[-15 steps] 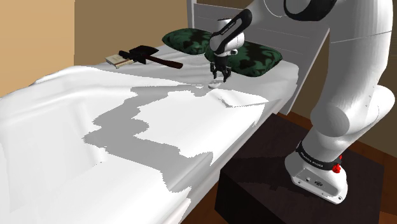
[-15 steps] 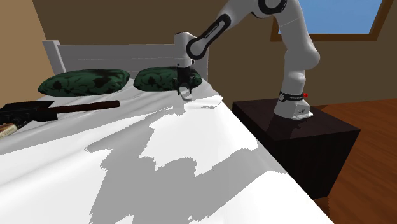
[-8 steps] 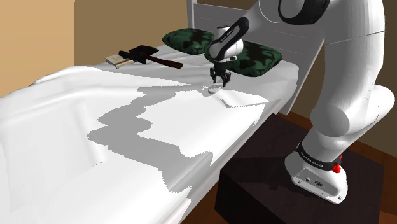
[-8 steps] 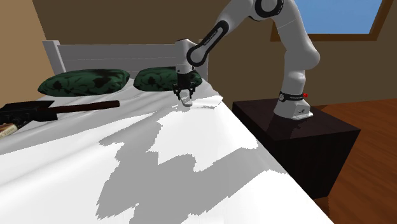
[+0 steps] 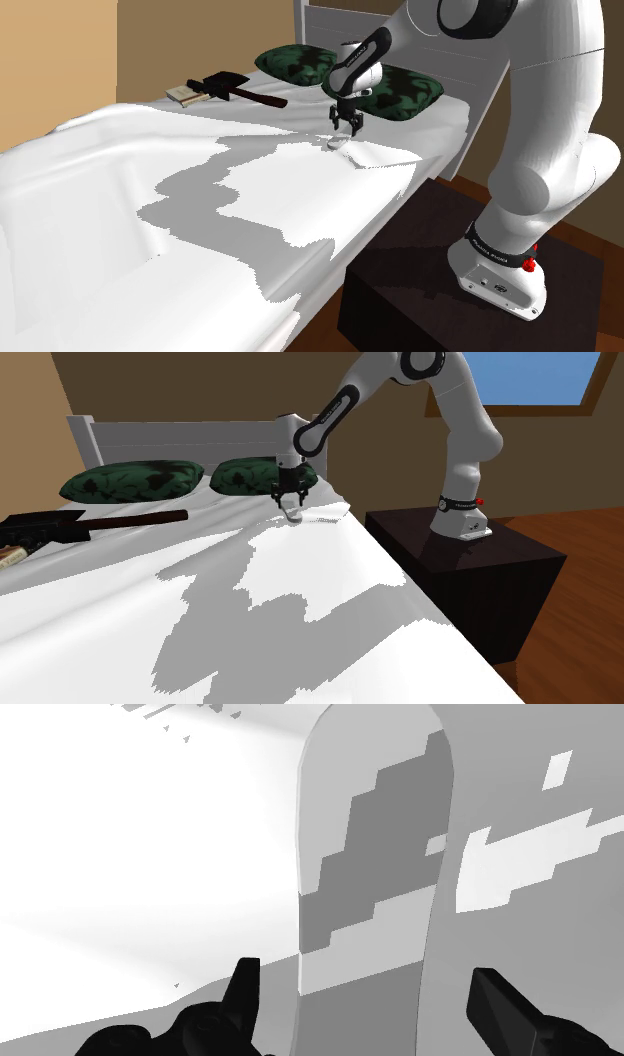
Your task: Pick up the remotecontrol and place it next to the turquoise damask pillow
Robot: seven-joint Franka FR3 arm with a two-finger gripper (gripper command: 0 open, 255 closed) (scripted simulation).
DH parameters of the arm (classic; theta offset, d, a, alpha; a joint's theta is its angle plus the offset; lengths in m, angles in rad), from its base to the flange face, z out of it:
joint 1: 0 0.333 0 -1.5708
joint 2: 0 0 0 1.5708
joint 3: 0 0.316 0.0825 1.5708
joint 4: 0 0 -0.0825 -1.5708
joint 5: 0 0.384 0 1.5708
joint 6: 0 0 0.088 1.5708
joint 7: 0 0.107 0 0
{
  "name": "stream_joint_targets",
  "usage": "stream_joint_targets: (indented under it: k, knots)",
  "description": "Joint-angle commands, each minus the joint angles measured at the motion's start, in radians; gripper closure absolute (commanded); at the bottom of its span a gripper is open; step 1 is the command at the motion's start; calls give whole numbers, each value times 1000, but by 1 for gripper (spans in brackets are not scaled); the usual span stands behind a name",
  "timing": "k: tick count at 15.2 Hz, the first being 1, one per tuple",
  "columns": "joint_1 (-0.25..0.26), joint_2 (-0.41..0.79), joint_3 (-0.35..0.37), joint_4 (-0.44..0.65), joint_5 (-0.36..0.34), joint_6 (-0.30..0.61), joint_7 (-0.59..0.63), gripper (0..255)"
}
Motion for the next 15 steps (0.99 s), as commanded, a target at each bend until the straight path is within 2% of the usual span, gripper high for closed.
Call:
stream_joint_targets:
  k: [1, 4, 8, 15]
  knots:
    - [0, 0, 0, 0, 0, 0, 0, 0]
    - [0, 0, 0, 0, 0, 0, 0, 0]
    - [-2, -80, 5, 17, 8, -96, -5, 0]
    - [-2, -80, 5, 17, 8, -96, -5, 0]
